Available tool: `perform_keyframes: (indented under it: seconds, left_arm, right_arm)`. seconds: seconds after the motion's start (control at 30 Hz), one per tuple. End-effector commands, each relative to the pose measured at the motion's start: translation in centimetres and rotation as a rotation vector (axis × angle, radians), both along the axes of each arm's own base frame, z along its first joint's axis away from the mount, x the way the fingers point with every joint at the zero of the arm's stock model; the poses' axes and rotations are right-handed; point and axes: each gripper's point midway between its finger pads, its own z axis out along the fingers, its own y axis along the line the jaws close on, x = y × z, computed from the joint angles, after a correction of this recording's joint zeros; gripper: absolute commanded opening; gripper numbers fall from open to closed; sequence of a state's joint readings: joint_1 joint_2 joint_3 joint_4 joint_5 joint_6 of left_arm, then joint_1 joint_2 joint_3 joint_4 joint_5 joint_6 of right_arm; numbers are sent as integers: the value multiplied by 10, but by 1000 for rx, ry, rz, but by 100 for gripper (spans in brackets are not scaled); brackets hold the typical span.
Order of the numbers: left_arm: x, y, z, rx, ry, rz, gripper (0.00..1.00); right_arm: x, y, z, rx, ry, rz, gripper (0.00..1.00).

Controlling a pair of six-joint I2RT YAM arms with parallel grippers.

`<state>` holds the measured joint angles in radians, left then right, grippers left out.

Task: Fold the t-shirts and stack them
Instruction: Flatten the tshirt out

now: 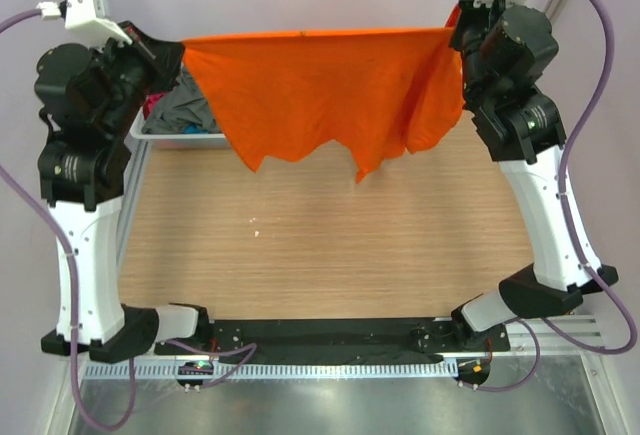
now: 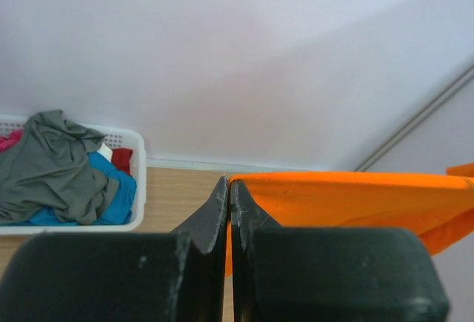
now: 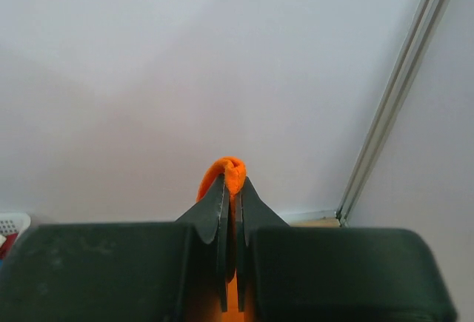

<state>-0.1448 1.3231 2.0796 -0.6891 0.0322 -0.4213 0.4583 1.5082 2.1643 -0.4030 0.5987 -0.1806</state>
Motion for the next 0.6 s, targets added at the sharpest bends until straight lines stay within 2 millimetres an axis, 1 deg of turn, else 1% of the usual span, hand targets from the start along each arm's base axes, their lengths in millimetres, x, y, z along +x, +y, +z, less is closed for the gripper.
perform_keyframes:
  seconds: [0.0,0.03,0.07,0.1,0.13,0.2,0.23,0.27,0.3,0.33,0.37,0.4,0.43,0.47,0.53,0.57]
  left_arm:
    - [-33,3,7,-12,-29,-22,0]
    - [-44,3,1,-17,-6,-28,0]
    - [-45,1,-11,-18,31,-36,0]
    - [-50,1,-25,-30,88,-37,0]
    - [-55,1,-32,-39,121,-38,0]
    - [-68,-5,-42,-53,172,-77,0]
    - [-76,-6,-50,-66,214,-84,0]
    - [-87,-6,-47,-72,207,-89,0]
    - [-92,-2,-46,-75,206,-71,0]
    - [-99,1,-46,-76,217,-58,0]
    - [-109,4,-31,-79,176,-51,0]
    - [-112,5,-26,-80,166,-45,0]
    - [-117,5,-23,-80,163,-51,0]
    - [-119,5,-18,-80,151,-53,0]
    - [-109,7,-33,-71,207,-32,0]
    - [-94,7,-62,-64,293,-15,0]
  right_arm:
    - [-32,-19,-4,-19,33,-12,1]
    - [-36,-18,-12,-32,63,2,1]
    - [-40,-17,-16,-25,73,18,1]
    - [-50,-20,-17,-18,79,25,1]
    - [-54,-22,-30,-26,138,25,1]
    - [-64,-28,-38,12,186,11,1]
    - [-73,-32,-44,0,233,11,1]
    - [-77,-34,-46,2,250,6,1]
    - [-84,-37,-43,16,248,6,1]
    - [-88,-39,-46,9,267,5,1]
    - [-91,-40,-44,13,262,5,1]
    - [-93,-41,-40,17,253,7,1]
    - [-96,-42,-31,21,226,13,1]
    - [-94,-41,-29,16,222,16,1]
    - [-88,-40,-34,-7,240,1,1]
    - [-79,-38,-45,-21,271,-13,1]
